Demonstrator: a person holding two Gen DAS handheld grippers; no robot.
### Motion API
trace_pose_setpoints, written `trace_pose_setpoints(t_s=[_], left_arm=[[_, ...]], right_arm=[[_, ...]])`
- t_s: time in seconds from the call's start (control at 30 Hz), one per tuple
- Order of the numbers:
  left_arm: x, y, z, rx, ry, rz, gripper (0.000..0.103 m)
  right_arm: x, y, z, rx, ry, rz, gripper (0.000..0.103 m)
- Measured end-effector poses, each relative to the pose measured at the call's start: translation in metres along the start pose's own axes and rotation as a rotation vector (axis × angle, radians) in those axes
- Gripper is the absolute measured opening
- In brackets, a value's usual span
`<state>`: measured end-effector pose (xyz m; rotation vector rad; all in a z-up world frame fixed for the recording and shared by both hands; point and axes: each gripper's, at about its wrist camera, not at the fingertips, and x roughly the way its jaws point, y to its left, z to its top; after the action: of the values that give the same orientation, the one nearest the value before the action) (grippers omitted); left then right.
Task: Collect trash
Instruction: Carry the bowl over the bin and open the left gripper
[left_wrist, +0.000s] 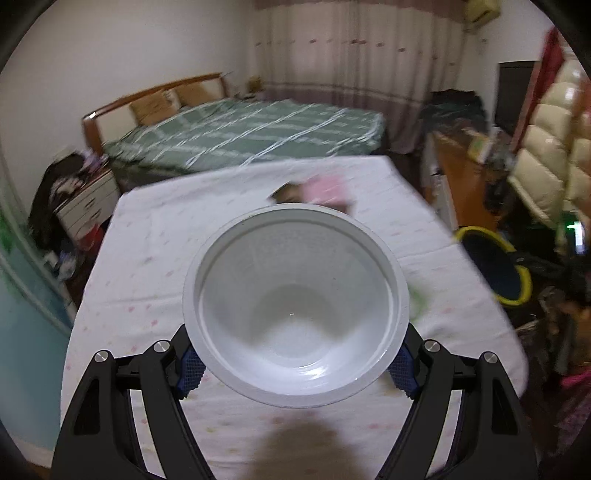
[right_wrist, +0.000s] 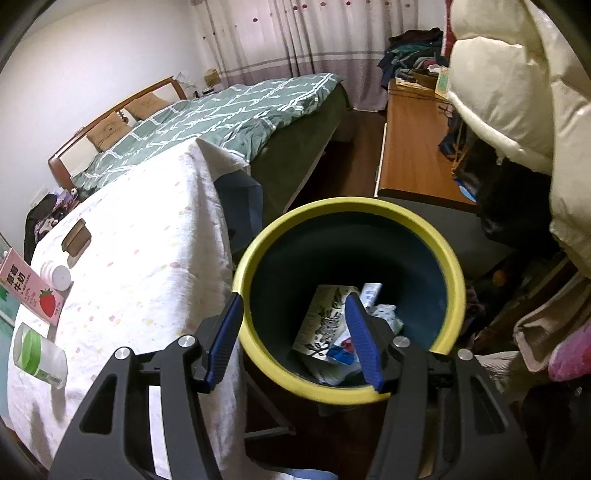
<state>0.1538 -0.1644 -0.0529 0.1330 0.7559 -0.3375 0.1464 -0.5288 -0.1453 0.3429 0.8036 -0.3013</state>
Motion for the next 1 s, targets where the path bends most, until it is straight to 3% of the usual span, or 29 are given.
trace_pose_setpoints(t_s=[0.23,0.53,0.73,0.9,1.0], left_arm=[[-0.003,-0.079,0.028,0.111,0.005,-0.206,0.078],[0.068,-0.201,0.056,0.252,0.103,-0.373,0.078],[0.13,-0.284,0.074,0.321,0.167,-0.437,0.078],[0.169,-0.334,0.083,0.337,0.182,-0.43,0.079],[0.191,-0.351,0.087,0.324,0.199,-0.413,0.092]], right_arm=[[-0.016,-0.027,-0.007,0.029,-0.033,-0.028,0.054],[-0.032,-0.07,-0.021,0.089,-0.045,-0.075,0.054],[-0.038,-0.098,-0.028,0.128,-0.04,-0.111,0.054],[-0.038,-0.115,-0.032,0.151,-0.032,-0.133,0.055],[-0.036,-0.122,-0.035,0.162,-0.024,-0.141,0.055]])
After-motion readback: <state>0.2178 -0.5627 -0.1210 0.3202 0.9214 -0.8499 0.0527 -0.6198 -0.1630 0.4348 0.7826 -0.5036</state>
